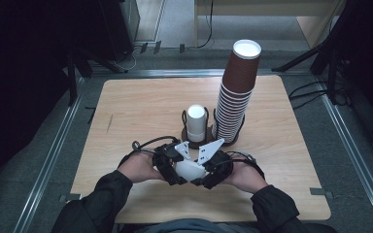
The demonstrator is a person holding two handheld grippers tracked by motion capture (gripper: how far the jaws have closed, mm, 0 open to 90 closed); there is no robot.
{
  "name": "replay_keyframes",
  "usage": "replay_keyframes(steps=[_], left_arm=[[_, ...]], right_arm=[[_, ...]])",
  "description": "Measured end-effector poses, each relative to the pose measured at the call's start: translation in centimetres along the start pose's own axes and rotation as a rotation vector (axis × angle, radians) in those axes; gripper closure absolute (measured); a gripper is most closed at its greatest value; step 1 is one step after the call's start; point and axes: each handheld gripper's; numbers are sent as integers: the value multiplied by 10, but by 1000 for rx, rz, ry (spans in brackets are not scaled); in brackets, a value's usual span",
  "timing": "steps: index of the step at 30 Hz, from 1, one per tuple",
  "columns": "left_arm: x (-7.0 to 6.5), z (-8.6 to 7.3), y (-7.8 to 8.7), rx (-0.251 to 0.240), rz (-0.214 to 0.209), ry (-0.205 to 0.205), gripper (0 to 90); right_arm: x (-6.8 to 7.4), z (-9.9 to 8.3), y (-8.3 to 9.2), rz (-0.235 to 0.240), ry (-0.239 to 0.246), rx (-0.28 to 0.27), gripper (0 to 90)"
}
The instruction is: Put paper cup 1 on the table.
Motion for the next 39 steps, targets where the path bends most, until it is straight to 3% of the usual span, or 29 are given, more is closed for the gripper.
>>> replay_keyframes(steps=[12,20,30,34,39], left_arm=[[-1,-1,6,-44,17,-17,203],[2,-10,18,-95,28,22,102],[6,-23,31,-190,50,66,95],[10,-28,36,-275,24,101,53],[10,-29,35,-333,8,117,31]], right_arm=[[0,2,4,1,8,-14,352],[-5,-2,12,-3,-8,-24,346],[-12,-7,23,-3,-31,-79,344],[-14,-9,27,3,-44,-106,343],[-16,-10,29,18,-59,-137,343]])
Point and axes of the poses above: each handheld gripper's, and its own axes: y roughly backward along the jaws, z roughly out of its top, x roughly to its left, and after that the axes turned 11 degrees about -y, right-handed
